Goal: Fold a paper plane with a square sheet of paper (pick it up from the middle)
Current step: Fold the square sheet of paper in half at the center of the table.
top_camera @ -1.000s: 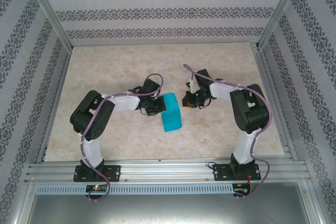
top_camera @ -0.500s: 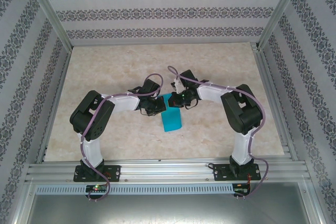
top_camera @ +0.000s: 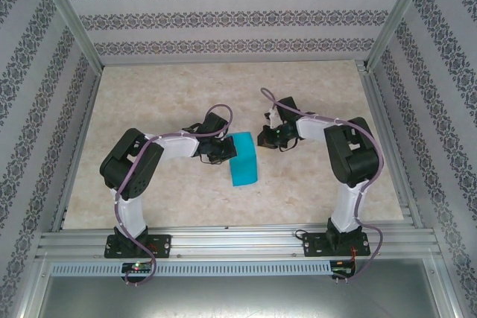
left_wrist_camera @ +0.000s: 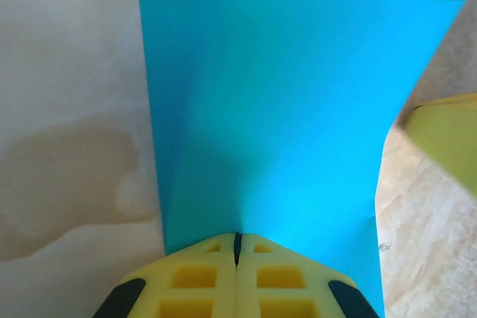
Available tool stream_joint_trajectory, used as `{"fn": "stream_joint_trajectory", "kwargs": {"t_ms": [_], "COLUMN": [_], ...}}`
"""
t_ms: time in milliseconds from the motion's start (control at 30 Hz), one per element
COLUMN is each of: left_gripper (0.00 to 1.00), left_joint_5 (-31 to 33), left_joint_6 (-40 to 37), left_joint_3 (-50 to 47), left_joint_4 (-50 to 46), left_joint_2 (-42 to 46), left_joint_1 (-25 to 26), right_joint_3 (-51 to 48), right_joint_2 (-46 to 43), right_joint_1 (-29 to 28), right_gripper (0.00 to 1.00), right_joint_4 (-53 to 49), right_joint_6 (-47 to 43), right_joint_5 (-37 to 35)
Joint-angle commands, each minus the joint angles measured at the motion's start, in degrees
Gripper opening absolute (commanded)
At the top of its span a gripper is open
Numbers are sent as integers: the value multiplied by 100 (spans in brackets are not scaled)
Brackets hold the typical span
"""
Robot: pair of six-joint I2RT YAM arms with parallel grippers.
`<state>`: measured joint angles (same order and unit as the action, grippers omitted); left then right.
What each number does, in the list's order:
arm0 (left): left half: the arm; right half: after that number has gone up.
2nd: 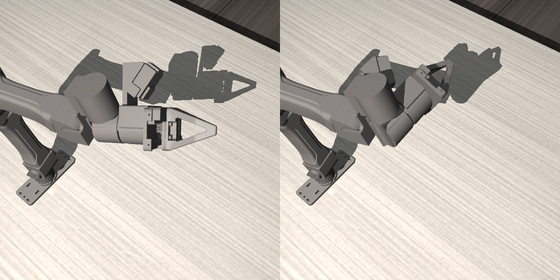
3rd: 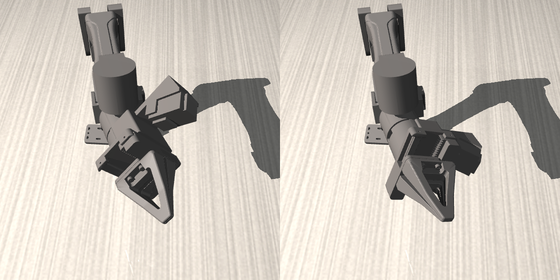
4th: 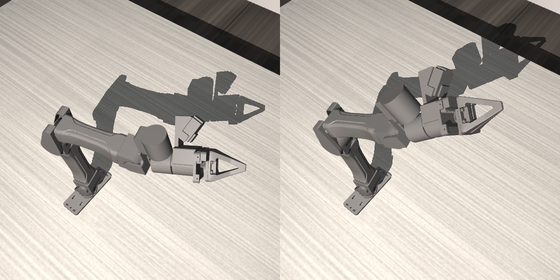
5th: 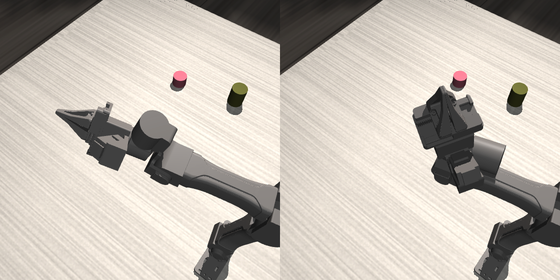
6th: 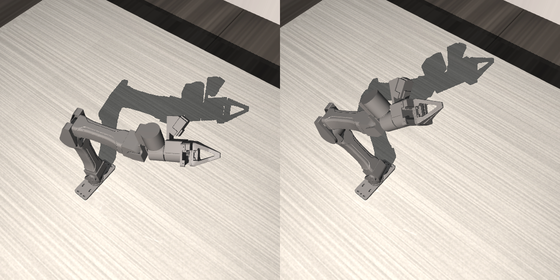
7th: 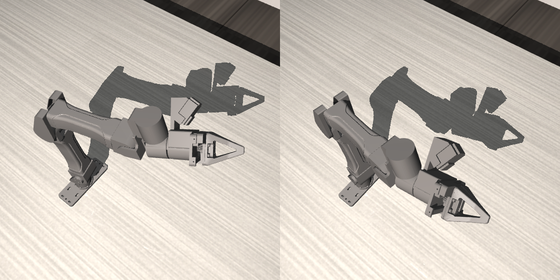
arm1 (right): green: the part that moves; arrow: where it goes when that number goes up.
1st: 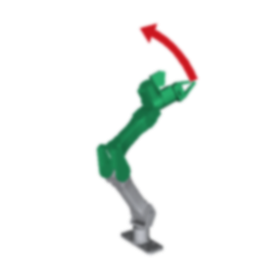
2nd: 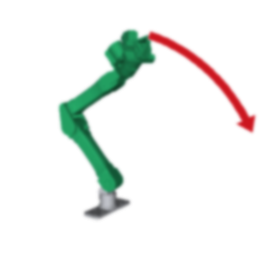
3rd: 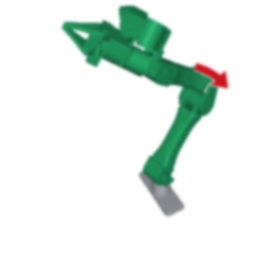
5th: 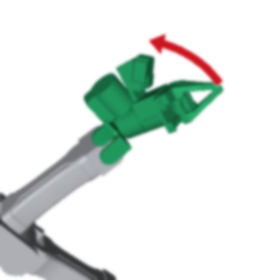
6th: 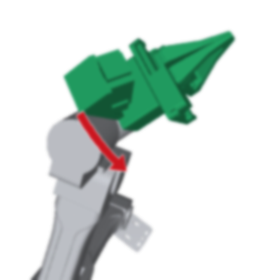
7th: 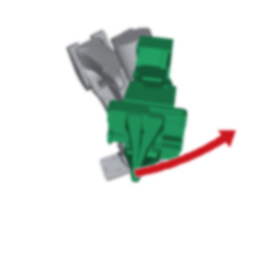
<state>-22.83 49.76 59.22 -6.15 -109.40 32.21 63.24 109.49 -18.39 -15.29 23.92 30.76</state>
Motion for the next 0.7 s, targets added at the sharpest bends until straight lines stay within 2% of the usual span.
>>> {"fn": "stream_joint_trajectory", "kwargs": {"t_ms": [0,100,367,500,667], "left_gripper": [0,0,0,0,0], "left_joint_5": [1079,1092,1190,1208,1242], "left_joint_6": [-50,-49,-97,-122,-172], "left_joint_3": [-568,-555,-561,-599,-651], "left_joint_4": [-1395,-1405,-1511,-1529,-1555], "left_joint_2": [-749,-745,-740,-730,-729], "left_joint_1": [34,31,35,33,35], "right_joint_3": [46,95,632,707,450], "right_joint_2": [-509,-538,358,589,731], "right_joint_1": [-156,-354,-787,-655,-43], "right_gripper": [0,0,0,0,0], "right_joint_4": [-245,-127,173,258,610], "right_joint_6": [-107,45,297,306,630], "right_joint_5": [-353,-206,336,307,172]}}
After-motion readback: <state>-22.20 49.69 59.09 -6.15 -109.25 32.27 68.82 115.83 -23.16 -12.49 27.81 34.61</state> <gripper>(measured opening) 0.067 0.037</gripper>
